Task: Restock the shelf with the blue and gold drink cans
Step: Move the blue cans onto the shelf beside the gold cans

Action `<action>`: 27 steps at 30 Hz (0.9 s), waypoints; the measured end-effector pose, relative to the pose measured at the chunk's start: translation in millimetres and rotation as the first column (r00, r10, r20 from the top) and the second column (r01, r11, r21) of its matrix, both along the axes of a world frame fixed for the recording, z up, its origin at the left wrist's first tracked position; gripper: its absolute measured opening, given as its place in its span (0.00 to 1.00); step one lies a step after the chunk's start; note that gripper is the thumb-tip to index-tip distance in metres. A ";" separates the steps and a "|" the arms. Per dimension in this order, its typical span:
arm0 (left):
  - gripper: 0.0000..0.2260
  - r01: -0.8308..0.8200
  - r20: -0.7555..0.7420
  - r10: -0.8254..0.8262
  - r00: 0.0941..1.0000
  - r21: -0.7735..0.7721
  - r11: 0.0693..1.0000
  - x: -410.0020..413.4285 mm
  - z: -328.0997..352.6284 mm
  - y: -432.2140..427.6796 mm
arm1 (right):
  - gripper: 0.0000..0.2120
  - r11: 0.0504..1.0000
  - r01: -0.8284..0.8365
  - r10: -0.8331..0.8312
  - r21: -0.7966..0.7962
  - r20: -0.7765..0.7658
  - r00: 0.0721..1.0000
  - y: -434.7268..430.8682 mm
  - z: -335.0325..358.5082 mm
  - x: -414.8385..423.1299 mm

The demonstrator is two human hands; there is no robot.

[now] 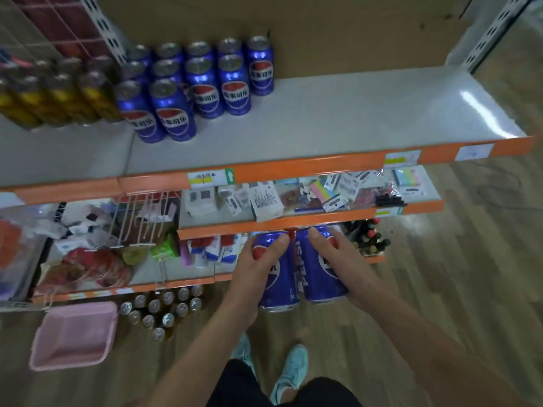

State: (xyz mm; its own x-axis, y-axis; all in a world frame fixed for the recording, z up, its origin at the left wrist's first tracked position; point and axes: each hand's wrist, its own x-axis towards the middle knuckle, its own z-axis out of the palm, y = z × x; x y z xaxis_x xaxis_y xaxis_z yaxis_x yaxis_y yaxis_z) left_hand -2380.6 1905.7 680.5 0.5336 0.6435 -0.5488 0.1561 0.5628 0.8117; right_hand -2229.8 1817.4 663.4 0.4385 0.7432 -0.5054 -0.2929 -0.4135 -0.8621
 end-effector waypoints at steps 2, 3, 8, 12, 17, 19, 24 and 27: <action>0.22 -0.017 0.016 0.017 1.000 0.027 0.999 -1.2 13.8 9.1 | 0.35 1.000 -0.021 0.021 0.014 0.005 1.000 11.9 9.8 2.9; 0.22 -0.031 0.026 0.030 0.999 0.035 0.999 -1.8 19.6 14.2 | 0.35 0.999 -0.029 0.029 0.017 0.007 1.000 18.9 15.3 3.6; 0.21 -0.020 0.050 0.016 0.999 0.095 0.995 0.4 36.1 50.9 | 0.40 0.997 -0.077 0.077 -0.006 0.056 0.995 59.2 31.3 11.2; 0.17 -0.034 0.061 0.027 0.998 0.122 0.992 4.4 46.3 93.6 | 0.50 0.999 -0.050 0.051 -0.022 0.075 0.996 100.3 43.5 13.0; 0.21 -0.031 0.083 0.016 0.996 0.176 0.984 11.9 63.3 151.8 | 0.36 0.997 -0.037 0.029 0.073 0.108 0.994 146.3 62.6 9.8; 0.20 -0.023 0.094 0.003 0.996 0.214 0.977 14.1 65.1 170.6 | 0.32 0.993 -0.025 0.016 0.113 0.082 0.997 159.5 68.2 8.8; 0.26 0.051 0.121 -0.091 0.988 0.301 0.952 20.9 58.7 206.3 | 0.28 0.978 -0.007 0.002 0.208 0.023 1.000 179.8 69.7 14.7; 0.28 0.087 0.106 -0.141 0.984 0.403 0.911 24.7 55.6 221.0 | 0.28 0.973 -0.018 0.003 0.231 0.067 0.998 192.8 69.5 21.3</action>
